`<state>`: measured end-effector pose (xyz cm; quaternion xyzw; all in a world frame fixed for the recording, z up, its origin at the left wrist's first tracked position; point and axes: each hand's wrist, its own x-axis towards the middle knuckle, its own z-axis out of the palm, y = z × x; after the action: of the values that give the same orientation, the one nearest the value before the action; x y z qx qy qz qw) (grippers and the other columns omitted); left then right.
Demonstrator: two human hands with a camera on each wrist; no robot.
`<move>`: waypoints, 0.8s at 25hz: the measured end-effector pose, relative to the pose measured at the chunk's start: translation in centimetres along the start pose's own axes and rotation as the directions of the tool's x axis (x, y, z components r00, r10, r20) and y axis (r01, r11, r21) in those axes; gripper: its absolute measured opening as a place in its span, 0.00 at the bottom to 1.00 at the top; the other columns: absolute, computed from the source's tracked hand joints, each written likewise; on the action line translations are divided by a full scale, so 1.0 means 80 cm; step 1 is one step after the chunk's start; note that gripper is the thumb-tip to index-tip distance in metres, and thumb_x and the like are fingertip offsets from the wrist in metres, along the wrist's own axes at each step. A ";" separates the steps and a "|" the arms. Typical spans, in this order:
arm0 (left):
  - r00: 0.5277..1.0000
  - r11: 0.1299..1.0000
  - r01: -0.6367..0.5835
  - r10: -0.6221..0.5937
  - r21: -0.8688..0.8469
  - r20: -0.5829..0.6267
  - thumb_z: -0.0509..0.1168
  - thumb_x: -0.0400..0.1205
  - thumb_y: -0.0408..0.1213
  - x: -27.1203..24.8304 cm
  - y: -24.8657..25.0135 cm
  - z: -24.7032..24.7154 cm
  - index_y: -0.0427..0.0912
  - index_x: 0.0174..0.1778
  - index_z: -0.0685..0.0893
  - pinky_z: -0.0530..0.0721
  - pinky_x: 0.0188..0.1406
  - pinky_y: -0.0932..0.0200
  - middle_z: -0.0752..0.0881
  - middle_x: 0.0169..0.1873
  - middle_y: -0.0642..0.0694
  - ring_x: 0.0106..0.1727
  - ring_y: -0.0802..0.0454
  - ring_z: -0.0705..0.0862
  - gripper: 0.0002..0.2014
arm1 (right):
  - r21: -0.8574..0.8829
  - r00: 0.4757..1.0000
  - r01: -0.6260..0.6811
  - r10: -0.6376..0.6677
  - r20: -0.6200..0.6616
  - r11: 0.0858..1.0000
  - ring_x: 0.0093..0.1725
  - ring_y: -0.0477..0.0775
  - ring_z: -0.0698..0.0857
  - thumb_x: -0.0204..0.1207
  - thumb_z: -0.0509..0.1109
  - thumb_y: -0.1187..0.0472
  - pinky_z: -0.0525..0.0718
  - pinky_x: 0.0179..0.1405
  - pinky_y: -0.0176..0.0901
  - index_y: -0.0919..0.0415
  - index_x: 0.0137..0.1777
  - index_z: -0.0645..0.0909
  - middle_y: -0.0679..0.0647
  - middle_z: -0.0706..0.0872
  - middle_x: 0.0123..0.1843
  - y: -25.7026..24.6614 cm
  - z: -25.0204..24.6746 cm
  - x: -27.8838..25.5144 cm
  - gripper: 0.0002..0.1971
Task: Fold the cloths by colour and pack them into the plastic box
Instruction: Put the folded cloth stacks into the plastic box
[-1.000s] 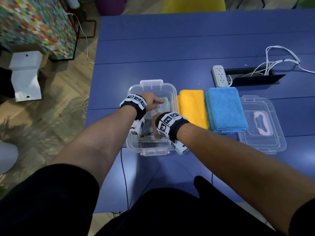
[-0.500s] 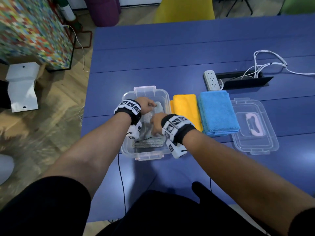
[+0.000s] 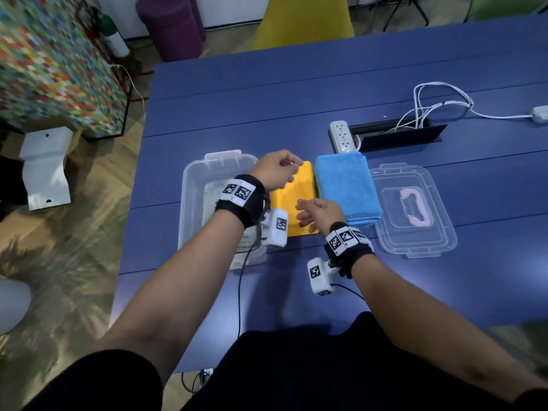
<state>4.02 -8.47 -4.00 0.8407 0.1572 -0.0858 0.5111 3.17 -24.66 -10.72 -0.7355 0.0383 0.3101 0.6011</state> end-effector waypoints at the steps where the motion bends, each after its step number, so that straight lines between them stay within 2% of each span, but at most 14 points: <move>1: 0.998 0.998 0.047 -0.046 -0.036 0.038 0.62 0.84 0.35 0.005 0.001 0.023 0.48 0.51 0.82 0.82 0.38 0.58 0.85 0.45 0.47 0.42 0.52 0.84 0.06 | 0.029 1.000 -0.009 0.009 -0.003 1.000 0.23 0.53 0.82 0.76 0.71 0.60 0.71 0.18 0.37 0.62 0.39 0.84 0.57 0.85 0.29 0.006 -0.013 -0.005 0.07; 3: 0.988 0.987 0.146 -0.143 -0.070 0.059 0.60 0.84 0.35 0.015 -0.005 0.058 0.49 0.51 0.80 0.84 0.38 0.56 0.83 0.44 0.46 0.41 0.49 0.83 0.05 | 0.086 0.999 -0.009 0.012 -0.034 0.996 0.19 0.53 0.80 0.76 0.69 0.63 0.67 0.18 0.37 0.63 0.36 0.84 0.57 0.84 0.26 0.012 -0.041 -0.011 0.08; 6: 0.954 0.944 0.298 -0.295 -0.142 0.046 0.59 0.84 0.39 0.025 -0.021 0.097 0.46 0.48 0.76 0.85 0.41 0.53 0.78 0.40 0.45 0.38 0.46 0.80 0.02 | 0.099 0.980 0.030 -0.010 -0.200 0.995 0.17 0.51 0.75 0.78 0.69 0.57 0.68 0.21 0.38 0.64 0.33 0.83 0.52 0.80 0.19 0.014 -0.088 -0.007 0.14; 8: 0.933 0.929 0.360 -0.358 -0.087 0.042 0.60 0.83 0.50 0.035 -0.028 0.122 0.49 0.40 0.74 0.88 0.53 0.48 0.77 0.39 0.47 0.40 0.44 0.83 0.10 | -0.027 0.908 0.046 -0.053 -0.415 0.999 0.25 0.50 0.77 0.77 0.69 0.45 0.73 0.28 0.40 0.61 0.35 0.83 0.50 0.82 0.26 0.013 -0.122 0.001 0.20; 10: 0.913 0.908 0.408 -0.402 -0.093 0.075 0.58 0.82 0.59 0.042 -0.029 0.145 0.50 0.38 0.75 0.87 0.59 0.44 0.81 0.42 0.47 0.45 0.43 0.85 0.17 | -0.127 0.827 0.027 -0.094 -0.555 0.992 0.41 0.49 0.82 0.73 0.69 0.36 0.76 0.41 0.41 0.55 0.44 0.82 0.51 0.85 0.44 0.016 -0.147 0.017 0.21; 11: 0.904 0.898 0.427 -0.419 -0.104 0.087 0.58 0.82 0.62 0.046 -0.026 0.156 0.48 0.40 0.77 0.87 0.56 0.46 0.84 0.45 0.45 0.46 0.42 0.86 0.19 | -0.147 0.830 0.019 -0.097 -0.549 0.989 0.51 0.50 0.83 0.71 0.70 0.34 0.78 0.50 0.42 0.53 0.53 0.81 0.52 0.84 0.54 0.017 -0.158 0.027 0.23; 12: 0.898 0.892 0.439 -0.432 -0.105 0.081 0.58 0.82 0.63 0.048 -0.022 0.164 0.46 0.43 0.78 0.87 0.51 0.50 0.86 0.44 0.44 0.45 0.43 0.86 0.22 | -0.169 0.858 0.011 -0.096 -0.505 0.986 0.61 0.52 0.81 0.71 0.70 0.33 0.78 0.60 0.46 0.53 0.63 0.79 0.53 0.81 0.64 0.019 -0.165 0.038 0.28; 13: 0.898 0.893 0.439 -0.435 -0.101 0.064 0.58 0.82 0.63 0.049 -0.017 0.172 0.44 0.46 0.79 0.84 0.46 0.53 0.85 0.43 0.45 0.44 0.44 0.85 0.23 | -0.192 0.896 -0.016 -0.071 -0.439 0.981 0.70 0.55 0.77 0.71 0.69 0.33 0.75 0.69 0.49 0.54 0.72 0.74 0.55 0.77 0.72 0.022 -0.172 0.050 0.34; 14: 0.894 0.887 0.449 -0.446 -0.109 0.047 0.60 0.81 0.63 0.053 -0.014 0.180 0.44 0.51 0.81 0.82 0.48 0.54 0.85 0.46 0.47 0.45 0.45 0.85 0.24 | -0.205 0.928 -0.046 -0.034 -0.370 0.978 0.75 0.57 0.74 0.72 0.68 0.33 0.71 0.73 0.51 0.56 0.77 0.69 0.56 0.73 0.77 0.024 -0.177 0.061 0.39; 17: 0.884 0.863 0.462 -0.466 -0.207 0.032 0.64 0.79 0.62 0.062 -0.005 0.199 0.47 0.68 0.81 0.82 0.61 0.52 0.85 0.60 0.50 0.57 0.46 0.85 0.28 | -0.224 0.976 -0.147 0.105 -0.190 0.963 0.76 0.59 0.73 0.71 0.66 0.29 0.70 0.75 0.51 0.60 0.81 0.63 0.57 0.71 0.79 0.033 -0.182 0.085 0.47; 20: 0.867 0.831 0.482 -0.498 -0.279 0.014 0.66 0.79 0.61 0.075 0.004 0.212 0.48 0.70 0.79 0.80 0.56 0.55 0.85 0.61 0.50 0.56 0.47 0.84 0.28 | -0.253 0.976 -0.195 0.163 -0.141 0.948 0.70 0.59 0.80 0.52 0.63 0.15 0.77 0.72 0.56 0.58 0.78 0.70 0.56 0.78 0.75 0.049 -0.186 0.113 0.60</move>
<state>10.05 -22.56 -13.45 0.6958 0.3925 -0.1664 0.5781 14.84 -36.36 -17.34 -0.8199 0.0987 0.3216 0.4632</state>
